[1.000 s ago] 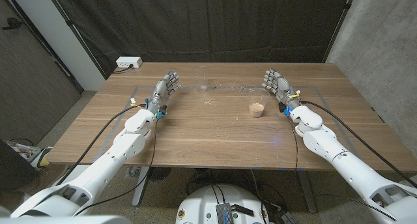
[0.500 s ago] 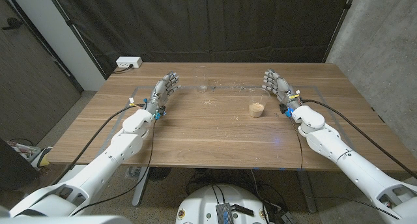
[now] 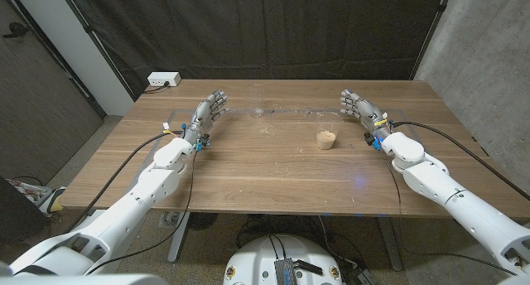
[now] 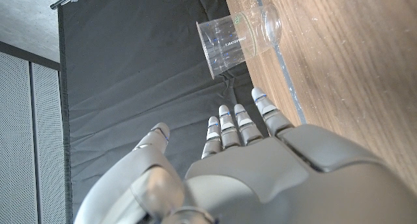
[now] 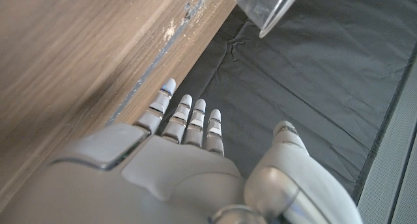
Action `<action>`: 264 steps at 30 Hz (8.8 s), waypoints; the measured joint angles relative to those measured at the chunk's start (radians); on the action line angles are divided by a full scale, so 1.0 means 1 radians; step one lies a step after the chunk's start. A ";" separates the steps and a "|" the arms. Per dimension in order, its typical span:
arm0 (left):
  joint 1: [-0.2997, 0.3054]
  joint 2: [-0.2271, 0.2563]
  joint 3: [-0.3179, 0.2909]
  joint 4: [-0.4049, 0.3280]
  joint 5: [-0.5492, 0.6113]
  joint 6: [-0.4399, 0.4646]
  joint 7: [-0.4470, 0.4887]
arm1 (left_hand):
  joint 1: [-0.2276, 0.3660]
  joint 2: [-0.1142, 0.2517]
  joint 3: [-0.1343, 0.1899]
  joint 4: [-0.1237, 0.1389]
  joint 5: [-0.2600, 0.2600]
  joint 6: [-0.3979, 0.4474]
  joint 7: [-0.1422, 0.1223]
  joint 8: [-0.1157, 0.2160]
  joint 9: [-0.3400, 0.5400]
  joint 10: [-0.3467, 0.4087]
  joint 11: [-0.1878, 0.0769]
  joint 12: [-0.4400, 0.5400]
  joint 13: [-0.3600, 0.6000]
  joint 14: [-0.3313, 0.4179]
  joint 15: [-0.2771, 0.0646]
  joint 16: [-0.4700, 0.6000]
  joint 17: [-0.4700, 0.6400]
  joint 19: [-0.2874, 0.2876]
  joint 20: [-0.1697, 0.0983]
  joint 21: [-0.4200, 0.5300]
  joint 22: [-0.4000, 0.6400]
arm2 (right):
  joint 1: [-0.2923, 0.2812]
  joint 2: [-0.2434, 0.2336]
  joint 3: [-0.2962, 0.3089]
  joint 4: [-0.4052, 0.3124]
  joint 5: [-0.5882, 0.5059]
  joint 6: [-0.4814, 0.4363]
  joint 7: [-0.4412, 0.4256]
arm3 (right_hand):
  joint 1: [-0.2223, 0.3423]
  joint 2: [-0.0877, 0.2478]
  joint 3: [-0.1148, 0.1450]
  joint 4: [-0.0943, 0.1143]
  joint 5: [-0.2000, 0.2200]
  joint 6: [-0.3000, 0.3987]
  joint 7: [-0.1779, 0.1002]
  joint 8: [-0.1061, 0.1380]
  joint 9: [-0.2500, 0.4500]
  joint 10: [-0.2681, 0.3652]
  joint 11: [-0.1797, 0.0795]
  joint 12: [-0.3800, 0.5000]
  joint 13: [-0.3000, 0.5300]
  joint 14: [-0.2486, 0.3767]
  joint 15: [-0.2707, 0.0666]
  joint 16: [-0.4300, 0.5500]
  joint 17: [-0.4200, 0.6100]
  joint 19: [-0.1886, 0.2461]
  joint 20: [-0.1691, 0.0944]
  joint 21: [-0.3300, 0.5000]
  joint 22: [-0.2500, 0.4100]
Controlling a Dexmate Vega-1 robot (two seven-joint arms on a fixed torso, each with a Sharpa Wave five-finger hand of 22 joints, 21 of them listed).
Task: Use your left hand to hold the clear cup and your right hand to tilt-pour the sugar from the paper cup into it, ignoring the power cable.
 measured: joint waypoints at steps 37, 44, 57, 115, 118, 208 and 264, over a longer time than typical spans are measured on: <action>0.044 0.026 0.041 -0.169 0.069 0.051 0.167 | 0.007 -0.006 0.000 0.000 0.000 0.013 -0.005 0.004 0.000 0.022 -0.003 0.008 0.000 0.019 0.002 0.000 0.000 0.011 0.011 0.000 0.000 | 0.089 -0.139 -0.027 0.346 -0.255 0.419 0.190 | -0.024 -0.166 -0.111 -0.055 0.021 -0.186 -0.065 -0.012 0.007 -0.055 -0.082 0.008 0.012 -0.022 -0.029 0.000 -0.003 0.049 -0.161 -0.030 -0.003; 0.060 0.026 0.065 -0.206 0.104 0.052 0.232 | 0.007 -0.006 0.000 0.000 0.000 0.013 -0.005 0.004 0.000 0.027 -0.008 0.008 0.000 0.019 0.002 0.000 0.000 0.016 0.005 0.000 0.000 | 0.143 -0.140 -0.051 0.469 -0.350 0.538 0.175 | -0.020 -0.170 -0.116 -0.061 0.029 -0.198 -0.066 -0.012 0.007 -0.067 -0.084 0.003 0.017 -0.031 -0.030 0.000 -0.003 0.049 -0.161 -0.038 -0.003; 0.078 0.040 0.090 -0.243 0.130 0.046 0.284 | -0.002 -0.015 0.000 0.000 0.000 0.018 0.000 0.004 0.000 0.027 -0.008 0.008 0.000 0.019 0.002 0.000 0.000 0.016 0.005 0.000 0.000 | 0.192 -0.152 -0.095 0.534 -0.517 0.594 0.117 | -0.004 -0.162 -0.121 -0.066 0.050 -0.265 -0.068 -0.012 0.017 -0.122 -0.071 -0.006 0.021 -0.084 -0.029 -0.008 0.000 0.028 -0.140 -0.063 0.000; 0.157 0.157 0.104 -0.430 0.162 0.075 0.457 | -0.001 -0.014 0.000 0.000 0.000 0.027 0.002 0.004 0.000 0.027 -0.008 0.008 0.000 0.019 0.002 0.000 0.000 0.016 0.005 -0.005 0.005 | 0.264 -0.192 -0.179 0.442 -0.779 0.645 0.088 | 0.077 -0.126 -0.145 -0.081 0.089 -0.235 0.057 0.038 0.014 -0.104 -0.003 0.019 0.035 -0.061 -0.029 0.019 -0.002 0.074 -0.167 -0.101 0.000; 0.159 0.160 0.102 -0.430 0.158 0.069 0.456 | -0.001 -0.014 0.000 0.000 0.000 0.027 0.002 0.004 0.000 0.027 -0.008 0.008 0.000 0.019 0.002 0.000 0.000 0.016 0.005 -0.005 0.005 | 0.257 -0.190 -0.176 0.426 -0.776 0.640 0.088 | 0.077 -0.126 -0.145 -0.081 0.089 -0.235 0.057 0.038 0.014 -0.104 0.008 0.019 0.035 -0.061 -0.029 0.019 -0.002 0.074 -0.167 -0.104 0.000; 0.148 0.173 0.062 -0.227 0.028 -0.086 0.241 | 0.003 -0.010 0.000 0.000 0.000 0.050 0.014 0.003 0.000 0.041 -0.005 0.008 0.000 0.024 -0.003 0.000 0.000 0.021 0.000 -0.012 0.004 | 0.109 0.005 -0.151 0.246 -0.515 0.373 0.098 | 0.246 0.033 -0.074 -0.083 0.030 -0.240 0.044 0.045 0.009 -0.121 -0.043 0.054 0.081 -0.007 -0.030 0.061 0.046 0.114 -0.167 -0.129 0.031; 0.043 0.105 0.088 -0.156 0.070 0.016 0.206 | 0.003 -0.010 0.004 -0.004 0.000 0.062 0.016 0.008 0.000 0.056 -0.010 0.008 0.005 0.036 -0.004 0.000 0.000 0.040 -0.010 -0.012 0.004 | 0.121 0.111 -0.094 0.394 -0.130 0.452 0.223 | 0.481 0.070 -0.117 -0.090 -0.016 -0.094 -0.020 0.259 0.201 -0.006 -0.094 0.382 0.437 0.179 -0.034 0.378 0.493 0.257 -0.171 0.090 0.208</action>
